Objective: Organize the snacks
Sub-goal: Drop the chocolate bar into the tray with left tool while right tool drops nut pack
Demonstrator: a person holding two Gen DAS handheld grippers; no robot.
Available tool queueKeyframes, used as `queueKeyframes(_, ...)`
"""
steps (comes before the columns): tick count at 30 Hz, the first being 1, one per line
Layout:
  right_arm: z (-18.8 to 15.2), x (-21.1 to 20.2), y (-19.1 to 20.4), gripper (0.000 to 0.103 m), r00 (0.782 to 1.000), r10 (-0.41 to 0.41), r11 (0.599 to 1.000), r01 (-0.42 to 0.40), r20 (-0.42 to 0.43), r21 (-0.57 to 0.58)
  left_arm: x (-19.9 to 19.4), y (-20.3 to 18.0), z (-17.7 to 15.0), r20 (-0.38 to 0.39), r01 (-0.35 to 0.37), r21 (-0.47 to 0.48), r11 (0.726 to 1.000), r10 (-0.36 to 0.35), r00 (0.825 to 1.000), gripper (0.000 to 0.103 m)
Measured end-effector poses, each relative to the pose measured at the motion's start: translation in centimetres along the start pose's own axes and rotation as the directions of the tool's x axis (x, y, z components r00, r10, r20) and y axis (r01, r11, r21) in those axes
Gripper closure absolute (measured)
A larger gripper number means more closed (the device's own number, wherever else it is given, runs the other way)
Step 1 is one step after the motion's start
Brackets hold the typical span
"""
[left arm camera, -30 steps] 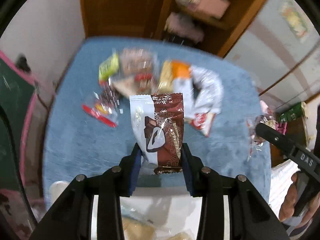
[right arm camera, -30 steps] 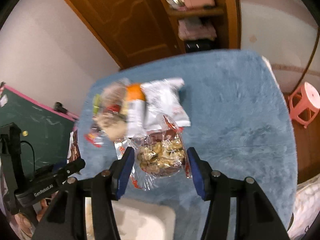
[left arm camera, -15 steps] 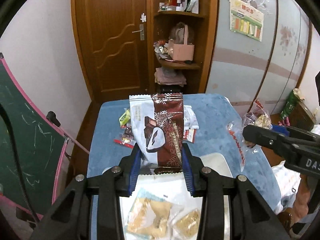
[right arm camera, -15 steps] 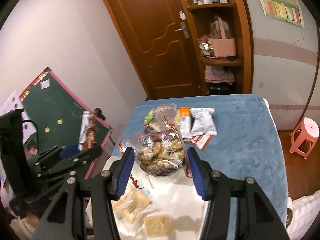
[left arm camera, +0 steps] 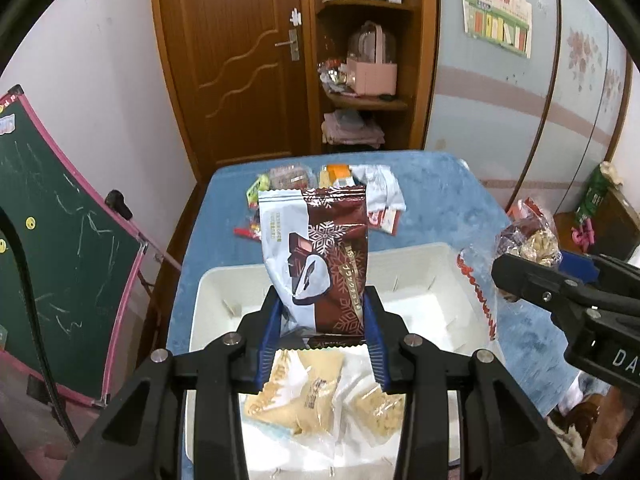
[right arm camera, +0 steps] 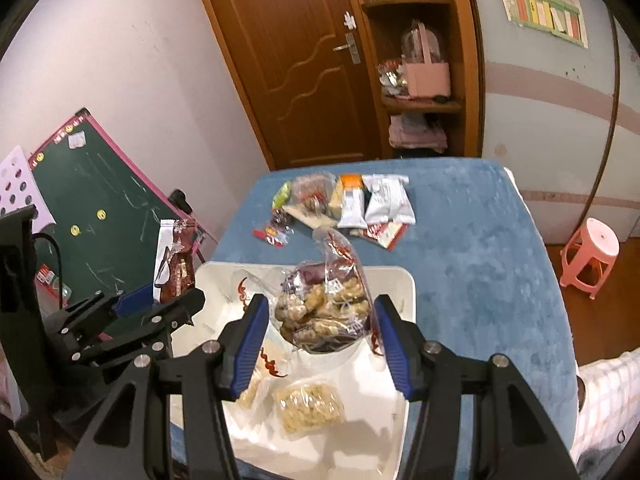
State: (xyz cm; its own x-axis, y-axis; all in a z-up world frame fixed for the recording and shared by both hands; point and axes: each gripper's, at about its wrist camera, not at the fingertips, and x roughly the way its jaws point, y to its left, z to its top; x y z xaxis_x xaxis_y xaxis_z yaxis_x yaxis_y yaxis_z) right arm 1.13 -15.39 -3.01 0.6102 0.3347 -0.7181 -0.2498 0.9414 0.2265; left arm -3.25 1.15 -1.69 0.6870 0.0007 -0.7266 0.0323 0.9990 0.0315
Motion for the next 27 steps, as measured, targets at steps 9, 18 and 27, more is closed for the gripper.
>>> queueKeyframes(9,-1.4,2.0,0.2,0.047,0.997,-0.023,1.0,0.023,-0.068,-0.014,1.4,0.0,-0.8,-0.045,-0.019,0.0,1.0,0.019,0.999,0.065)
queueKeyframes(18,-2.3,3.9,0.5,0.044,0.987,-0.044,0.999,0.039,-0.153,-0.034,2.4,0.0,-0.9,-0.079,-0.033,-0.006,0.999,0.032,0.996,0.057)
queueKeyframes(27,-2.2,3.8,-0.1,0.035,0.988,-0.071,0.997,0.072,-0.134,0.004,3.4,1.0,-1.2,-0.119,-0.031,-0.053,0.998,0.025,0.993,0.017)
